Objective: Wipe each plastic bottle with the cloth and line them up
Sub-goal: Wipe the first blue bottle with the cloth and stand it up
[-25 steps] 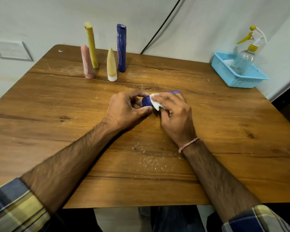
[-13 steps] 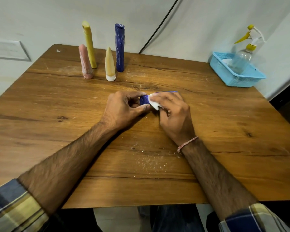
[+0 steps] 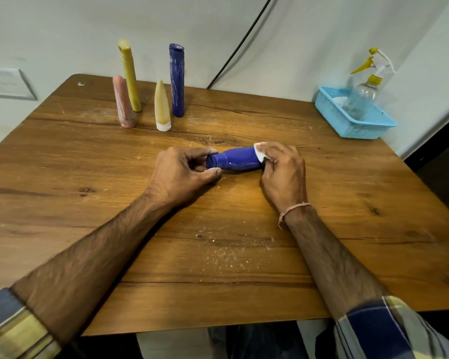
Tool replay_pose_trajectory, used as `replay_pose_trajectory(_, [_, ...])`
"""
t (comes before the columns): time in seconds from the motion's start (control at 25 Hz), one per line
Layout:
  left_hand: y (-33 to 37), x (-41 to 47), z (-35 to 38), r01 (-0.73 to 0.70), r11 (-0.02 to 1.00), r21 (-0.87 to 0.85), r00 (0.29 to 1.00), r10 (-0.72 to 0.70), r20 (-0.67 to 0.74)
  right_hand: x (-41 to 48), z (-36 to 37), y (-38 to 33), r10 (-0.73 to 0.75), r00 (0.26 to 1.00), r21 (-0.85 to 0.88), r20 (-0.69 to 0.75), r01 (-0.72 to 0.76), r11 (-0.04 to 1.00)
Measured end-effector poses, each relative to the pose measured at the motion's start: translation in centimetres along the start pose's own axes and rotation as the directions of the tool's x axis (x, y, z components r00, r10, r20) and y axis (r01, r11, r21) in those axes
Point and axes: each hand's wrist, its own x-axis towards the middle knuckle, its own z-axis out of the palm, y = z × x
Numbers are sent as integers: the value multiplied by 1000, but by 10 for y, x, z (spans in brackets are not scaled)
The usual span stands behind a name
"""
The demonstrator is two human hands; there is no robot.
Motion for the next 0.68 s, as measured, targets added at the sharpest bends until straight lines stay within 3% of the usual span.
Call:
replay_pose_trajectory(0.12, [-1, -1, 0, 12, 1000, -17, 999, -12, -31, -19, -1, -5, -233, 971, 83, 56, 228, 970])
replay_pose_trajectory(0.28, [1, 0, 1, 34, 999, -24, 999, -34, -5, 1, -3, 8, 30, 999, -17, -29, -31, 999])
replay_pose_trajectory(0.44, [0, -1, 0, 47, 998, -29, 999, -47, 3, -21, -1, -11, -280, 959, 134, 48, 272, 953])
replay_pose_trajectory(0.48, [0, 0, 0, 47, 999, -26, 999, -47, 5, -21, -3, -9, -289, 956, 138, 46, 281, 950])
replay_pose_trajectory(0.6, [2, 1, 0, 58, 998, -40, 998, -57, 24, -7, -3, 2, 18, 999, 13, -40, -18, 1000])
replay_pose_trajectory(0.64, [2, 1, 0, 67, 996, -54, 997, -66, 32, -7, -1, -2, 43, 998, 5, -49, -43, 999])
replay_pose_trajectory(0.68, [1, 1, 0, 75, 995, -70, 997, -72, 35, -10, 1, -10, -22, 999, 35, -28, 23, 999])
